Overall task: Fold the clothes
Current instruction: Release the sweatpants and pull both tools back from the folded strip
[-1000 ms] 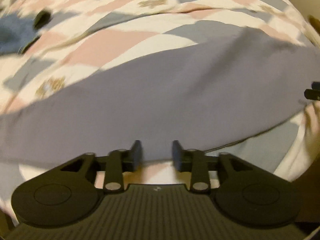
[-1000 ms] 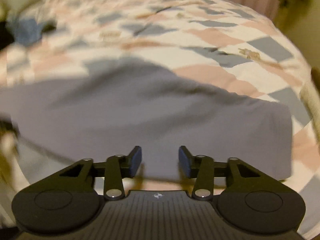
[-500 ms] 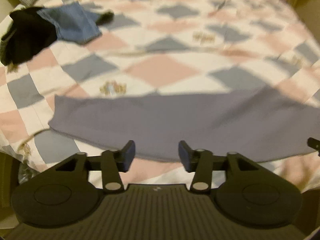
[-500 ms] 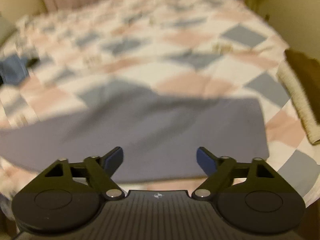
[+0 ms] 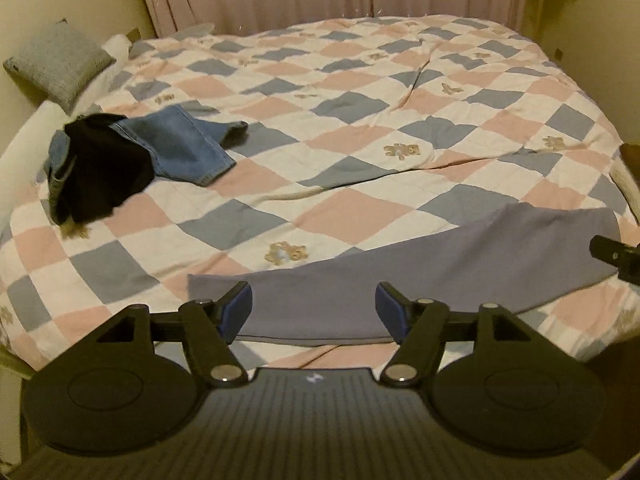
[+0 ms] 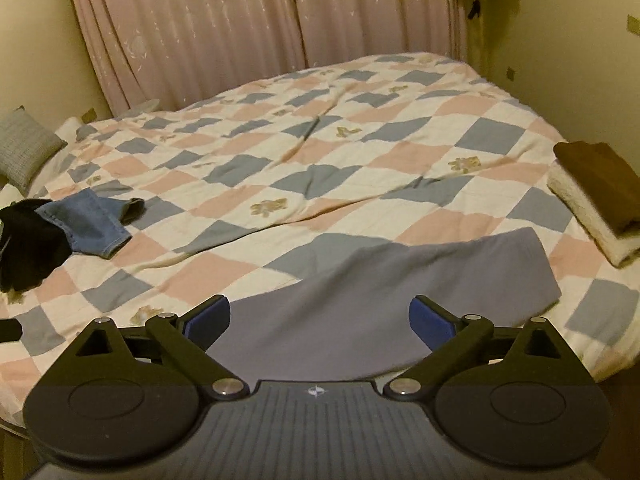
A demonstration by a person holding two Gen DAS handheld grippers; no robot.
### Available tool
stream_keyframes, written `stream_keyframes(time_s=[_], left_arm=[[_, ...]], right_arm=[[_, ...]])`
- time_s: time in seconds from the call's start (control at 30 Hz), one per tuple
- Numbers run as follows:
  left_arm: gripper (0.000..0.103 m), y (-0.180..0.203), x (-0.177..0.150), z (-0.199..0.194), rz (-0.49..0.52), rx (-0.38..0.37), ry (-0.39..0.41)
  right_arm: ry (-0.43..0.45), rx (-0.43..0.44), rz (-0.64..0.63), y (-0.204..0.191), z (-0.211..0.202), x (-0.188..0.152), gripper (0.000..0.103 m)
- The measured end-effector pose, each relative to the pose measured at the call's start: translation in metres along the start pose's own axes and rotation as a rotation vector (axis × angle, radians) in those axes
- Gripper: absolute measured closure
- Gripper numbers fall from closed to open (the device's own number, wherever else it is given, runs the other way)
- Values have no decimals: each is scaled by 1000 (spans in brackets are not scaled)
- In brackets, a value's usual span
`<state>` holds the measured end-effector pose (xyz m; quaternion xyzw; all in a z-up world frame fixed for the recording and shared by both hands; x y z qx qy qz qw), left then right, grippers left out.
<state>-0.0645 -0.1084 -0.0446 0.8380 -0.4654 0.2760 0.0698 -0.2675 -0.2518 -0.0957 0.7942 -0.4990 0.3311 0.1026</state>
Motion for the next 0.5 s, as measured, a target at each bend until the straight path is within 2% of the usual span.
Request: stream_keyframes(time_s=[0.13, 0.3, 0.5], left_arm=[[33, -19, -18, -15, 40, -30, 14], [33, -34, -42, -31, 89, -71, 19], [32, -35, -70, -37, 123, -121, -5]], right_arm=[[30, -27, 27, -23, -35, -29, 3], [39, -71, 72, -36, -72, -66, 2], [23, -110, 58, -41, -86, -84, 2]])
Point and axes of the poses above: each gripper's, at about its wrist camera, not at the fingertips, and z roughly the way its jaws point, y to its right, x to its top, the point moved 8 cm from there along z, roughly the way its jaws point, and after that the axes turned 3 degrees about -y, right-handed, at the moved point
